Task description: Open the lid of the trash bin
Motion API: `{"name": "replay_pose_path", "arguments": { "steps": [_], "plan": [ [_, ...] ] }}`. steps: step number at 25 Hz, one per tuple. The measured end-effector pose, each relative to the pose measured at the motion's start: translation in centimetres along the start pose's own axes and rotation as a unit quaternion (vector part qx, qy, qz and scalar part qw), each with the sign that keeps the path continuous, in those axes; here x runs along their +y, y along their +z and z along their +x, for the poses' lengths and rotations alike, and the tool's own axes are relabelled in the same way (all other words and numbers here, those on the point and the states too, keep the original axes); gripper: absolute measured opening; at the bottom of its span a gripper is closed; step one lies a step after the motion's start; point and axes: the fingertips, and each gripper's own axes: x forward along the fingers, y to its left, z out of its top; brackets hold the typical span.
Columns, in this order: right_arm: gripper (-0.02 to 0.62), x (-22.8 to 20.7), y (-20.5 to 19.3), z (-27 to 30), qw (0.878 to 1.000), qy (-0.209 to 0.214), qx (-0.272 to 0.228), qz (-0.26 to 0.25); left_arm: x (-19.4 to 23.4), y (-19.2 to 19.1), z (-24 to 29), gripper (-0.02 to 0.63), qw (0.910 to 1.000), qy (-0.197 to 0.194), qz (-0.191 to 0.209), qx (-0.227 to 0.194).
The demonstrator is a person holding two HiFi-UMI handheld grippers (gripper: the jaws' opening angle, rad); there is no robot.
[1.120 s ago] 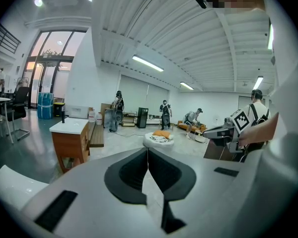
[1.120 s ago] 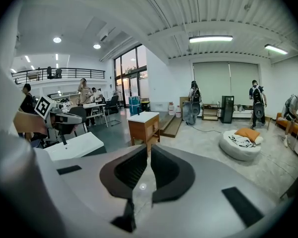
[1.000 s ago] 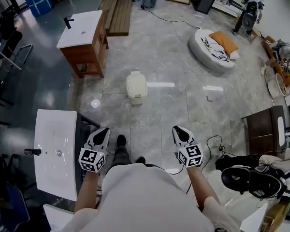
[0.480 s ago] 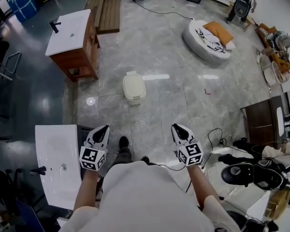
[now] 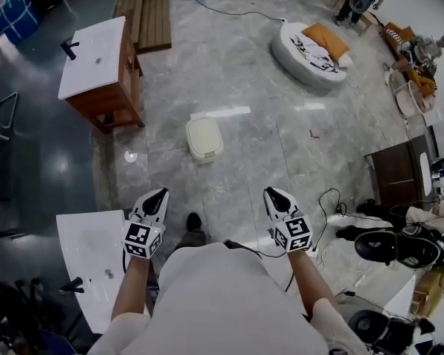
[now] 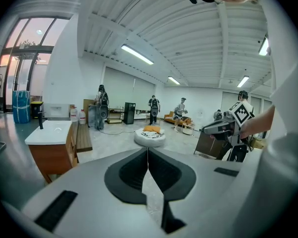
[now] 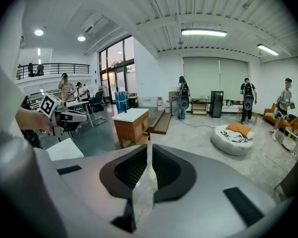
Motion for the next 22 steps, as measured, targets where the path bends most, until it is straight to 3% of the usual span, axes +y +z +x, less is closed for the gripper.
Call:
{"name": "replay_pose_path", "arguments": {
  "steps": [12, 22],
  "plan": [
    [0.035, 1.0, 1.7, 2.7, 1.0, -0.027, 0.001, 0.009, 3.9, 1.0, 2.2, 0.018, 0.9995, -0.032, 0.005, -0.002],
    [0.035, 0.6, 1.4, 3.4, 1.0, -0.025, 0.01, 0.012, 4.0, 1.0, 3.4, 0.018, 0.9992, -0.039, -0.001, 0.003]
  ]
}}
